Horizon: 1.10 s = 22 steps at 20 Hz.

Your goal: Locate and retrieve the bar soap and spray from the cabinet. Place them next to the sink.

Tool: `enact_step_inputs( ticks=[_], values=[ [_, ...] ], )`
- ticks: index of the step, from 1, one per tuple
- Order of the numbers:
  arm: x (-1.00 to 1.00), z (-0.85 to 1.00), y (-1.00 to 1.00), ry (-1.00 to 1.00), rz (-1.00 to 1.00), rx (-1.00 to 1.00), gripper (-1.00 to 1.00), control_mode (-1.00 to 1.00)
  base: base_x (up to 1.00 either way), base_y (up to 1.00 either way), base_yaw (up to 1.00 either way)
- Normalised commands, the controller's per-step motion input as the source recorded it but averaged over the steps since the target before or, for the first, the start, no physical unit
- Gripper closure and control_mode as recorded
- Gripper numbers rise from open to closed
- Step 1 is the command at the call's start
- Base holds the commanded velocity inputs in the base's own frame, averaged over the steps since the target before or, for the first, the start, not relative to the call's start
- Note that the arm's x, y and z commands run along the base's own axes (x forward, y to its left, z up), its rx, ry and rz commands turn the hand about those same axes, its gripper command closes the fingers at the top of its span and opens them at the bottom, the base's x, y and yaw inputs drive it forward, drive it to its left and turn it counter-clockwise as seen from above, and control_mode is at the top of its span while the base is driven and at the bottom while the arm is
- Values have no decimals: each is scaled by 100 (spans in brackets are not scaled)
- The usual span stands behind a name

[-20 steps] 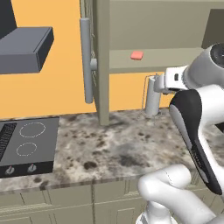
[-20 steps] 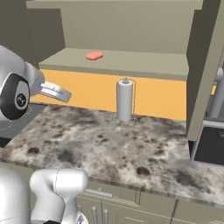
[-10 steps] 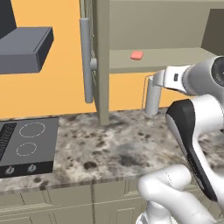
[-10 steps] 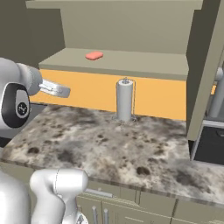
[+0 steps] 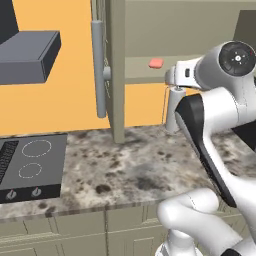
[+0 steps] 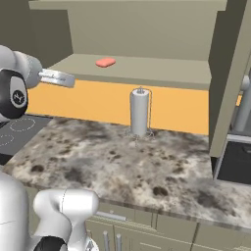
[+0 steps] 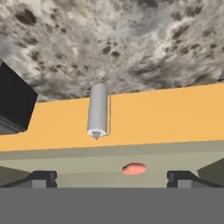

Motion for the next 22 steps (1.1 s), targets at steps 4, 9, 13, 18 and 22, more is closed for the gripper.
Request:
enact_step_inputs(
  ticks=[4, 9, 13, 18, 22],
  values=[
    [49, -1, 16, 3, 0, -2, -100, -100, 0, 0, 0],
    [58, 0, 1, 1, 5, 1, -100, -100, 0, 0, 0],
    [42, -3, 2, -5, 5, 0, -100, -100, 0, 0, 0],
    [45, -11, 5, -7, 0, 0, -100, -100, 0, 0, 0],
    [53, 0, -2, 8, 0, -3, -100, -100, 0, 0, 0]
  ],
)
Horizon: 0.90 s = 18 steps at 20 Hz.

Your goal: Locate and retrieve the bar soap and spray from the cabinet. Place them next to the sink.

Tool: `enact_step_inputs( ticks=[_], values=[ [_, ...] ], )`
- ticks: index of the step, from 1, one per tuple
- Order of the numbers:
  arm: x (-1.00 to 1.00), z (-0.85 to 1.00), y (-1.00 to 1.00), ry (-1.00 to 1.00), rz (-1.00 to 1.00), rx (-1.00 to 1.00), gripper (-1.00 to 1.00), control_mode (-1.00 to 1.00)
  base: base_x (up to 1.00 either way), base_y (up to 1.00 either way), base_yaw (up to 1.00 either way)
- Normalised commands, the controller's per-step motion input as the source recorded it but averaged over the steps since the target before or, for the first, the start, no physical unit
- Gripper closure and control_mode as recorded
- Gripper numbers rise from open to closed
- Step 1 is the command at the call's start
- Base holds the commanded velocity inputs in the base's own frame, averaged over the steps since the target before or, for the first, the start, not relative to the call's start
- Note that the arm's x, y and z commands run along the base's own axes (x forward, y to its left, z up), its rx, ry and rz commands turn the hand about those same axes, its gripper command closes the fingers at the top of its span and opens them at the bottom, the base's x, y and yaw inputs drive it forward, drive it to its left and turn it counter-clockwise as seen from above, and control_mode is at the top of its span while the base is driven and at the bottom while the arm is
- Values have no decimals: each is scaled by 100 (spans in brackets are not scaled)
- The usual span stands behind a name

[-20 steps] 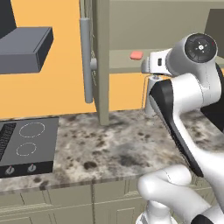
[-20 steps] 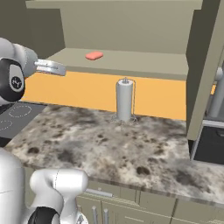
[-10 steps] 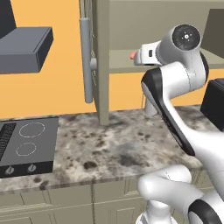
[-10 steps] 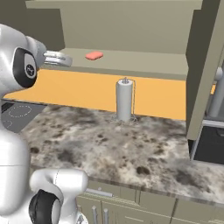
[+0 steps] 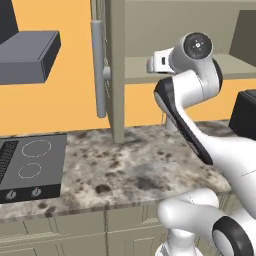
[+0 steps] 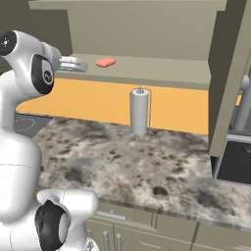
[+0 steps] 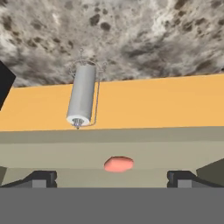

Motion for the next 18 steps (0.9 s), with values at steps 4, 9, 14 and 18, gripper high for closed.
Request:
enact_step_inputs(
  ticks=[4, 9, 14, 18],
  values=[
    [53, 4, -5, 17, 0, -2, -100, -100, 0, 0, 0],
    [45, 2, -2, 8, 0, -1, -100, -100, 0, 0, 0],
    [13, -17, -2, -2, 0, 0, -100, -100, 0, 0, 0],
    [3, -1, 0, 0, 0, 0, -100, -100, 0, 0, 0]
  ],
)
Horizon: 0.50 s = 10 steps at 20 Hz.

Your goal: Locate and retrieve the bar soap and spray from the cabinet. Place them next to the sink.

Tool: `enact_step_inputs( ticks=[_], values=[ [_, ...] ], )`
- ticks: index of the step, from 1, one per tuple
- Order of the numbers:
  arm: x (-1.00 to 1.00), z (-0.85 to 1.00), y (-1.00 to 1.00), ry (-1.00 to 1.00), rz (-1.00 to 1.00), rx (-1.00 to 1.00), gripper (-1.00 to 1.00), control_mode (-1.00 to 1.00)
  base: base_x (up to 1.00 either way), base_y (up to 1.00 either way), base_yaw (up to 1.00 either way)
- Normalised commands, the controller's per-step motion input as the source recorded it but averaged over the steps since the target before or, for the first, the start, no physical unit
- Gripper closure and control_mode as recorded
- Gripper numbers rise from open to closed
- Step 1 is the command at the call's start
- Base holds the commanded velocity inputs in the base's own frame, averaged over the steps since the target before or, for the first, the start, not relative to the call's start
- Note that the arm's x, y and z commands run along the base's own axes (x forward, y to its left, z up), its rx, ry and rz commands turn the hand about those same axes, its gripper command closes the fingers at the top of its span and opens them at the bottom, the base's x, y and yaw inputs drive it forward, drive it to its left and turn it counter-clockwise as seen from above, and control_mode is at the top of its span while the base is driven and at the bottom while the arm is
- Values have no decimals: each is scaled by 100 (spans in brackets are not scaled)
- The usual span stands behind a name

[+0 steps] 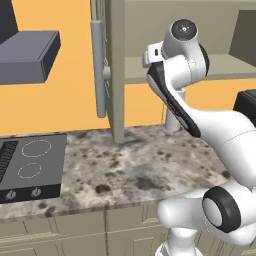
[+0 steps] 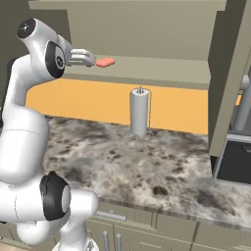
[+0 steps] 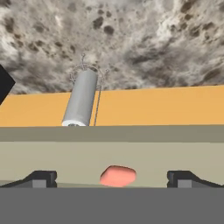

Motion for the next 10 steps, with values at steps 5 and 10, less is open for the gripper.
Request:
enact_step_inputs(
  ticks=[5, 10],
  values=[
    [32, 0, 0, 1, 0, 0, -100, -100, 0, 0, 0],
    [48, 0, 0, 8, 0, -2, -100, -100, 0, 0, 0]
  ],
)
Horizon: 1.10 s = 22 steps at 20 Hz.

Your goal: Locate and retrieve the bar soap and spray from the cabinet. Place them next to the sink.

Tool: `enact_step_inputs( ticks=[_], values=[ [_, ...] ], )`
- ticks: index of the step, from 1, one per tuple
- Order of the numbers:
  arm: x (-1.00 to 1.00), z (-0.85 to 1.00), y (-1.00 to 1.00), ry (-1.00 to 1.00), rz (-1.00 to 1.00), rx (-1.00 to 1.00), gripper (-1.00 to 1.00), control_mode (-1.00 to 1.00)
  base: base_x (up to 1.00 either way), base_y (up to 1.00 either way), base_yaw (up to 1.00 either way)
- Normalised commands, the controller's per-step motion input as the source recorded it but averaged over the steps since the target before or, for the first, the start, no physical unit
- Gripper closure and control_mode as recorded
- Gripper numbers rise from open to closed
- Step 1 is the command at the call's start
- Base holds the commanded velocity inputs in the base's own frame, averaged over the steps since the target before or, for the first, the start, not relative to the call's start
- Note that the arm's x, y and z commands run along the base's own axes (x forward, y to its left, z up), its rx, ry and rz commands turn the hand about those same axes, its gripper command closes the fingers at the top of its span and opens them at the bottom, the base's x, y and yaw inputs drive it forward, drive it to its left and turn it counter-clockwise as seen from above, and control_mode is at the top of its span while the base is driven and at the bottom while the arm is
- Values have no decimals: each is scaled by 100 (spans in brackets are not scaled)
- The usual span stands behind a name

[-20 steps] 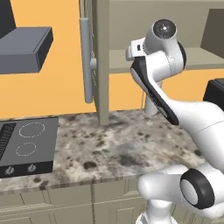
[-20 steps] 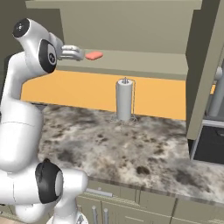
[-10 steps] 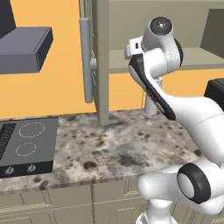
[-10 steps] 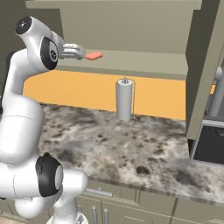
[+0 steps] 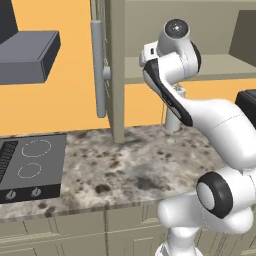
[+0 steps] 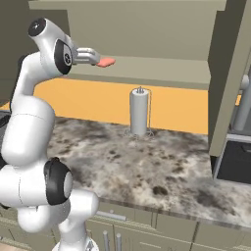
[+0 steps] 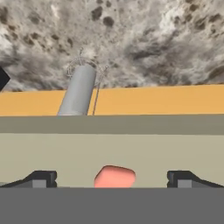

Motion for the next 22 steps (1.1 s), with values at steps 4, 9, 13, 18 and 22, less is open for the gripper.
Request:
enact_step_inputs(
  ticks=[4, 9, 13, 18, 22],
  values=[
    [51, 0, -3, 8, 0, -3, -100, -100, 0, 0, 0],
    [43, 0, -10, 7, 0, -2, -100, -100, 0, 0, 0],
    [26, -6, -15, 3, 0, 0, -100, -100, 0, 0, 0],
    [17, -23, -6, 0, 0, 0, -100, -100, 0, 0, 0],
    [28, -17, 0, -1, 0, 2, -100, -100, 0, 0, 0]
  ],
)
